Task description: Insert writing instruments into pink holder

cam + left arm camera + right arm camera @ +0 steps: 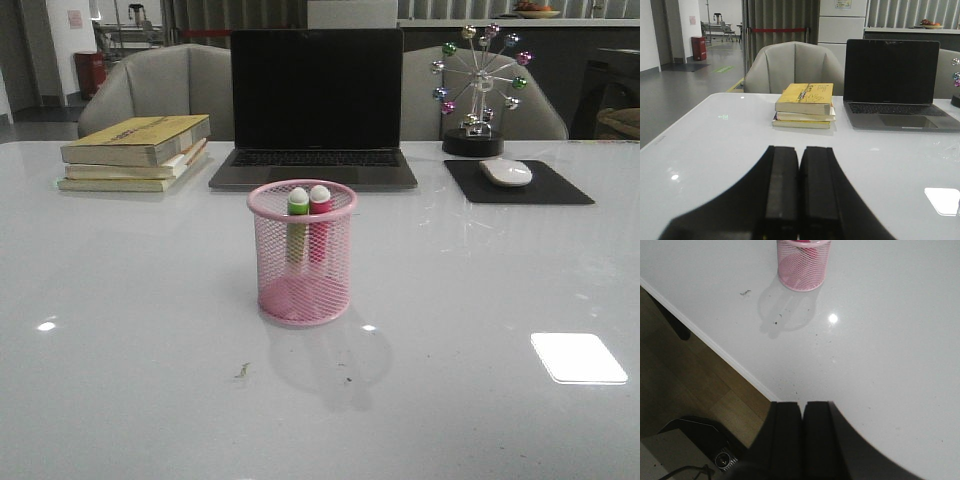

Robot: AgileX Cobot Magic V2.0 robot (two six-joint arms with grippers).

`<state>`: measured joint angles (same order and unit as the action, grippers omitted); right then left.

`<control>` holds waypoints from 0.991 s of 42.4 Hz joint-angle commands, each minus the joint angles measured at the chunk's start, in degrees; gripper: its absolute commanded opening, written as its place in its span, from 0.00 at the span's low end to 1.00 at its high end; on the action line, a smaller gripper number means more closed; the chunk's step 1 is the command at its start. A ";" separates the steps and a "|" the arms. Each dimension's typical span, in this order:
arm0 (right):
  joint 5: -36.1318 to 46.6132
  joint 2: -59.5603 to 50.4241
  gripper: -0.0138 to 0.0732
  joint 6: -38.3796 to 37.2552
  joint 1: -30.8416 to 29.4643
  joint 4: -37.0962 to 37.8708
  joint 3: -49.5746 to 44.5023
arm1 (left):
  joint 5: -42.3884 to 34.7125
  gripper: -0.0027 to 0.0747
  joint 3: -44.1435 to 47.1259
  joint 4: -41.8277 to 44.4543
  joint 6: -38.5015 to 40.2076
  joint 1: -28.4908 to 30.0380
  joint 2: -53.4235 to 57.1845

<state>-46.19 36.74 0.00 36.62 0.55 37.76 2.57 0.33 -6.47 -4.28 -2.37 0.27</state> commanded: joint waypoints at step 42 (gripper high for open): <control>4.57 -2.90 0.22 0.73 -1.68 0.35 -0.02 | -5.63 0.15 0.15 -0.70 0.04 -1.18 1.11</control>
<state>-46.19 35.67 0.00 36.50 0.55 37.07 2.29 0.33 -6.69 -4.28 -3.14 0.27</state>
